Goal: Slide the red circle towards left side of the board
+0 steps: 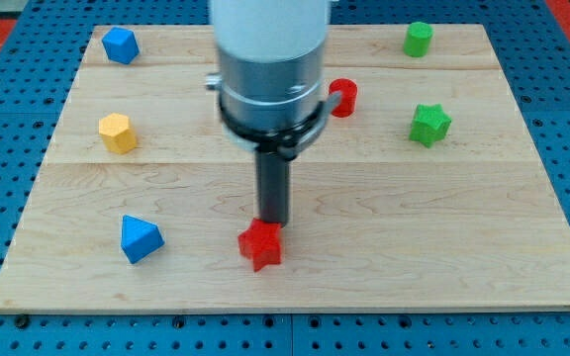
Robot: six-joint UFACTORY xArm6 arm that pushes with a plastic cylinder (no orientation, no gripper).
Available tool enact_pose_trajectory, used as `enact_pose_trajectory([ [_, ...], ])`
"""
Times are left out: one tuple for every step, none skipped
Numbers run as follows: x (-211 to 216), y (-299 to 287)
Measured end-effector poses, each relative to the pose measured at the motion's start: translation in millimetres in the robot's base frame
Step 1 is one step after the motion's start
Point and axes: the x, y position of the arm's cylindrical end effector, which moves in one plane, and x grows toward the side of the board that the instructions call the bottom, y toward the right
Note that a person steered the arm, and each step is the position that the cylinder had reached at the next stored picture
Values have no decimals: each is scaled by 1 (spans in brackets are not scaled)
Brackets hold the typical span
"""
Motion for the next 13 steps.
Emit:
enact_pose_trajectory([
  [-28, 13],
  [-96, 15],
  [-139, 9],
  [-169, 1],
  [-186, 7],
  [-257, 36],
  [-285, 35],
  [-288, 35],
  [-288, 36],
  [-288, 40],
  [-293, 73],
  [-280, 114],
  [-211, 113],
])
